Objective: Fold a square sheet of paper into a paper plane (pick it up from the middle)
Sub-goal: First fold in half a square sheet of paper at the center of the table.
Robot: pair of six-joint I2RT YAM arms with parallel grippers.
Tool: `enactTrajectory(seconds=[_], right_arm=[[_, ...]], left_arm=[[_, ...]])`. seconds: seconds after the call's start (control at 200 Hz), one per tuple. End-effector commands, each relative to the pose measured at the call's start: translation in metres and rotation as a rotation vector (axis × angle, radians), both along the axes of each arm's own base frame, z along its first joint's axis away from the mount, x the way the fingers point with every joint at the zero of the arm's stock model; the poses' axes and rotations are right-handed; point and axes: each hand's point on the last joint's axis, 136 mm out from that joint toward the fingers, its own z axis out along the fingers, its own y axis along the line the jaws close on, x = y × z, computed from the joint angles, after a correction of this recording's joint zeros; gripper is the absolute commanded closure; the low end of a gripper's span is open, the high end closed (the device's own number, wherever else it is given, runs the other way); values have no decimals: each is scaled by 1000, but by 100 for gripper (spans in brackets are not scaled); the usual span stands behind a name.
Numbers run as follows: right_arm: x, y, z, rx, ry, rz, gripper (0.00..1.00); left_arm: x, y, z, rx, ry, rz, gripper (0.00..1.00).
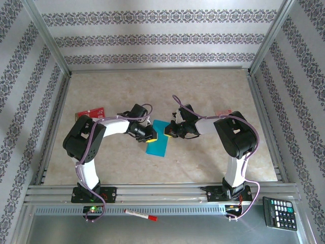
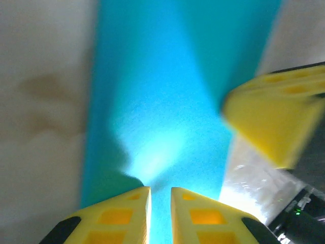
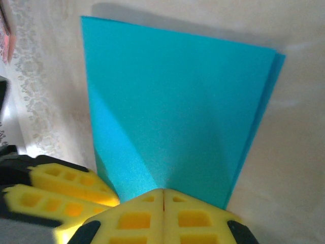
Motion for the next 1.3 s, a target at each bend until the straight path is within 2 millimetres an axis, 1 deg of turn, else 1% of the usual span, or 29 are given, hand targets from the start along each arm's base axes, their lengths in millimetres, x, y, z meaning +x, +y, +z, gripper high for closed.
enactTrajectory(seconds=[0.0, 0.065, 0.14, 0.22, 0.305, 0.375, 0.54, 0.62, 0.665, 0.704, 0.839, 0.874, 0.934, 0.994, 1.069, 1.154, 1.214, 1.264, 1.294], right_arm=[[-36, -54, -71, -271, 171, -63, 100], [-37, -55, -71, -270, 173, -64, 100], [-36, -55, -70, -271, 171, -65, 100], [-36, -55, -69, -270, 171, -67, 100], [-35, -54, -67, -267, 167, -66, 100], [-35, -54, -67, -267, 166, -65, 100], [-34, -54, -67, -268, 164, -64, 100], [-34, -54, -68, -267, 167, -63, 100], [-35, -55, -68, -267, 167, -63, 100], [-35, -56, -69, -271, 168, -63, 100], [-36, -56, -68, -270, 166, -65, 100], [-36, -57, -68, -270, 166, -65, 100], [-35, -56, -67, -270, 163, -65, 100], [-36, -56, -67, -269, 164, -65, 100], [-36, -57, -67, -271, 162, -65, 100], [-36, -57, -68, -272, 164, -63, 100], [-36, -57, -68, -273, 164, -64, 100], [-36, -57, -68, -273, 163, -63, 100], [-37, -57, -68, -274, 163, -62, 100]], left_arm=[[-9, 20, -19, 58, 54, 27, 82], [-8, 17, -11, 32, 37, 26, 80], [-3, 8, 11, -27, -9, 28, 79], [-2, 2, 32, -77, -45, 33, 78], [-6, 2, 40, -97, -49, 41, 78], [-13, 5, 34, -90, -30, 44, 78], [-31, 17, 1, -22, 40, 45, 80], [-37, 28, -13, 41, 64, 46, 80], [-39, 32, -14, 57, 64, 46, 80], [-38, 32, -10, 57, 49, 47, 80], [-35, 18, 20, -32, -16, 36, 79], [-36, 15, 25, -47, -25, 29, 79], [-40, 10, 28, -68, -20, 20, 79], [-44, 10, 24, -71, -2, 20, 79], [-50, 14, 14, -50, 22, 23, 79], [-60, 27, -5, 22, 72, 35, 80], [-65, 36, -17, 40, 105, 52, 80], [-68, 41, -23, 35, 127, 75, 80], [-69, 40, -22, 18, 130, 79, 80]])
